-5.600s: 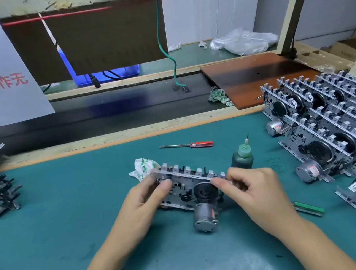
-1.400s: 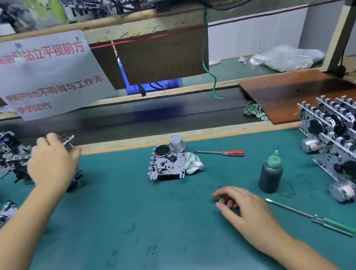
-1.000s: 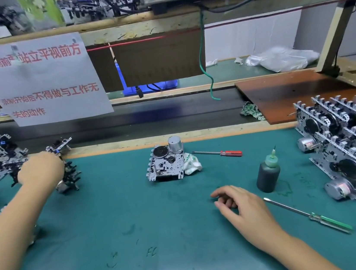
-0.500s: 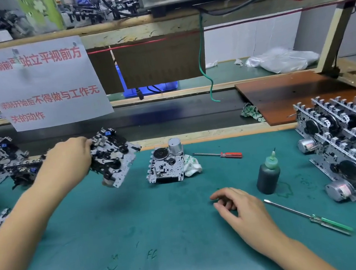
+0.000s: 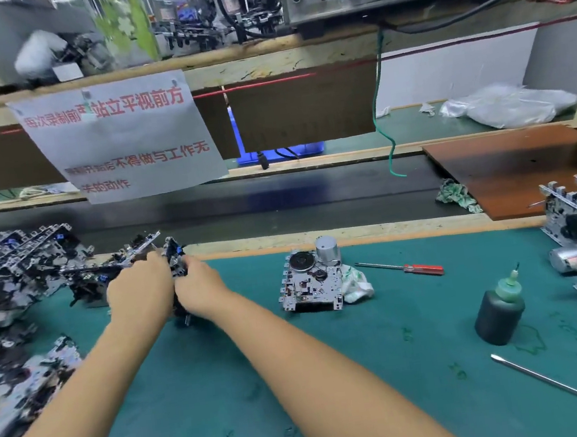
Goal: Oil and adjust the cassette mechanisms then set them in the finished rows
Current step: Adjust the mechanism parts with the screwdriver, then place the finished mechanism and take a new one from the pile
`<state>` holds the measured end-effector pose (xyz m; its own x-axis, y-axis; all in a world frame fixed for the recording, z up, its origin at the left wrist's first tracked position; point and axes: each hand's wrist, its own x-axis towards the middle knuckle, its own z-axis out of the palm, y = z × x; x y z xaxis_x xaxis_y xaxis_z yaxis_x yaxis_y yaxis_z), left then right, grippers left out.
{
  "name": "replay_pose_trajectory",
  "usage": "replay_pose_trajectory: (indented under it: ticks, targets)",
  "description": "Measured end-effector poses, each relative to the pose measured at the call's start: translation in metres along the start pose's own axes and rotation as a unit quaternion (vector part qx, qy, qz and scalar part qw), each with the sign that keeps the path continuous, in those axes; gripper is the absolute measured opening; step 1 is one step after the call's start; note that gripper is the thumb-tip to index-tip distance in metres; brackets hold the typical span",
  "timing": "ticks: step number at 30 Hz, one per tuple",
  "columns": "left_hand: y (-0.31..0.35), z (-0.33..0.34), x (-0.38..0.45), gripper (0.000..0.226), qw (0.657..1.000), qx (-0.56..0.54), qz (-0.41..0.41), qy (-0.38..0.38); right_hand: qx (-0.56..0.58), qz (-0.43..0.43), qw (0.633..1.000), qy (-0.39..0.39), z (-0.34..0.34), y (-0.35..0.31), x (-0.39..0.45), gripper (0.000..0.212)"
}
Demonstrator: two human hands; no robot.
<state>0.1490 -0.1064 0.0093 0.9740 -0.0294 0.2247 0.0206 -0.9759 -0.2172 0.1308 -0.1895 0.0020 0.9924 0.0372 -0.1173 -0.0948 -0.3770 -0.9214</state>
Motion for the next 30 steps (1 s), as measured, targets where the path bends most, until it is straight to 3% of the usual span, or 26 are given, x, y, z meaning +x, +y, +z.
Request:
replay_pose_trajectory:
  ticks: [3,5,8,10,14,17,19,23,27,30]
  targets:
    - [-0.005,0.007,0.007,0.019,1.0,-0.001,0.01,0.004,-0.001,0.019,1.0,0.0,0.004,0.001,0.01,0.044]
    - [-0.012,0.009,0.012,0.032,0.998,-0.054,-0.005,0.029,-0.03,0.008,0.999,0.037,0.003,0.002,0.015,0.04]
    - [-0.022,0.004,0.012,0.05,0.992,-0.121,-0.038,0.025,-0.108,-0.071,0.987,0.099,-0.003,0.0,0.023,0.052]
    - [-0.031,-0.001,0.011,0.049,0.987,-0.152,-0.049,-0.025,-0.209,-0.152,0.963,0.08,-0.01,-0.002,0.031,0.061]
    - [-0.036,-0.006,0.005,0.034,0.951,-0.272,-0.024,-0.146,-0.504,-0.278,0.817,0.039,-0.02,-0.005,0.046,0.044]
    - [-0.033,-0.006,0.001,0.028,0.852,-0.482,-0.055,-0.194,-0.594,-0.347,0.724,0.057,-0.024,-0.006,0.052,0.033]
    - [-0.033,-0.009,-0.002,0.031,0.802,-0.557,-0.069,-0.204,-0.615,-0.369,0.695,0.046,-0.034,-0.01,0.05,0.029]
    - [-0.036,-0.016,-0.009,0.025,0.859,-0.48,0.017,-0.176,-0.608,-0.361,0.707,-0.001,-0.067,-0.019,0.025,0.018]
    - [-0.021,-0.044,-0.032,0.029,0.897,-0.403,0.158,-0.088,-0.572,-0.352,0.739,0.051,-0.099,-0.003,-0.028,0.028]
    - [0.0,-0.058,-0.06,0.039,0.89,-0.39,0.232,-0.047,-0.57,-0.335,0.741,0.116,-0.122,0.021,-0.084,0.027]
